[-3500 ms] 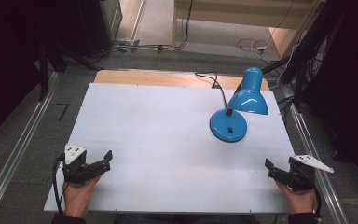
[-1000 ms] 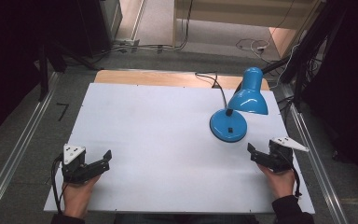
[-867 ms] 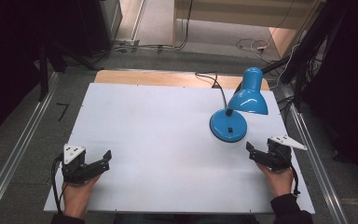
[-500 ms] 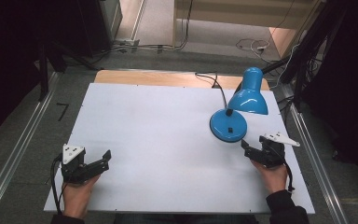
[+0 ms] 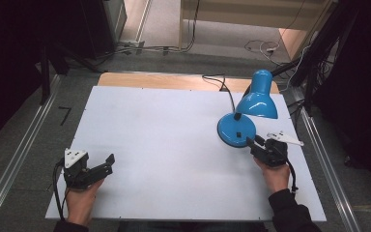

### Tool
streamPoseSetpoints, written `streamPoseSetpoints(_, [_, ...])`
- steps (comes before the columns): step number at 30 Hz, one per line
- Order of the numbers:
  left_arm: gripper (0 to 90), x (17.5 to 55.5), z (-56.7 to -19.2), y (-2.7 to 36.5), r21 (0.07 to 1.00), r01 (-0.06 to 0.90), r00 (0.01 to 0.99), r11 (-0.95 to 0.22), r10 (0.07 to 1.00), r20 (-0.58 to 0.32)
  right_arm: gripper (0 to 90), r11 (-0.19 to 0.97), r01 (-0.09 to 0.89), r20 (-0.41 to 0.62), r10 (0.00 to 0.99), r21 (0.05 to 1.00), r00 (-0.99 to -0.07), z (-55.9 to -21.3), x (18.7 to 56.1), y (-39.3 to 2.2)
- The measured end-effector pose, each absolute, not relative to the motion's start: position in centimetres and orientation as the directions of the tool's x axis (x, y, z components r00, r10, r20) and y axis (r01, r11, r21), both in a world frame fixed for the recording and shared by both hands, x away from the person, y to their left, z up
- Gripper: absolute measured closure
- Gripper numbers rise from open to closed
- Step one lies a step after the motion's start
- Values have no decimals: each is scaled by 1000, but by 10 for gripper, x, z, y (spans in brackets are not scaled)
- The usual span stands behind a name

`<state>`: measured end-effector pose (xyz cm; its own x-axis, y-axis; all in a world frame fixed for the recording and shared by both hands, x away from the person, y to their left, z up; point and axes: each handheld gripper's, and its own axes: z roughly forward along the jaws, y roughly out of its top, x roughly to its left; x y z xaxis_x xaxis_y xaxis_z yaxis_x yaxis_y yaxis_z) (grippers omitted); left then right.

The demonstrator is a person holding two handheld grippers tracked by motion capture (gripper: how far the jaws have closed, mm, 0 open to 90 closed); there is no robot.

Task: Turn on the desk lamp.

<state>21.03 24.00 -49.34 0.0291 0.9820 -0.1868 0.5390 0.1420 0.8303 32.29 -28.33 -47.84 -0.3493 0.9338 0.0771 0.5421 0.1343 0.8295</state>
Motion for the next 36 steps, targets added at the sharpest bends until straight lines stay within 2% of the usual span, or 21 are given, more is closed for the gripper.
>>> streamPoseSetpoints(1, [97, 211, -494, 240, 830, 540, 29, 143, 982, -187, 635, 134, 542, 77, 934, 830, -349, -478, 323, -283])
streamPoseSetpoints(2, [97, 211, -495, 239, 829, 539, 25, 148, 981, -192, 682, 138, 541, 77, 932, 829, -355, -479, 324, -281])
streamPoseSetpoints(3, [97, 214, -496, 238, 822, 553, 37, 137, 981, -188, 779, 141, 535, 72, 931, 833, -357, -480, 327, -276])
streamPoseSetpoints(5, [97, 215, -497, 237, 825, 548, 39, 139, 981, -191, 877, 150, 534, 62, 931, 832, -359, -483, 331, -270])
streamPoseSetpoints(11, [98, 212, -493, 235, 841, 527, 58, 122, 982, -179, 879, 170, 528, 50, 925, 832, -377, -487, 339, -260])
streamPoseSetpoints(36, [97, 213, -493, 235, 836, 535, 62, 120, 982, -181, 879, 130, 543, 69, 941, 829, -331, -493, 358, -256])
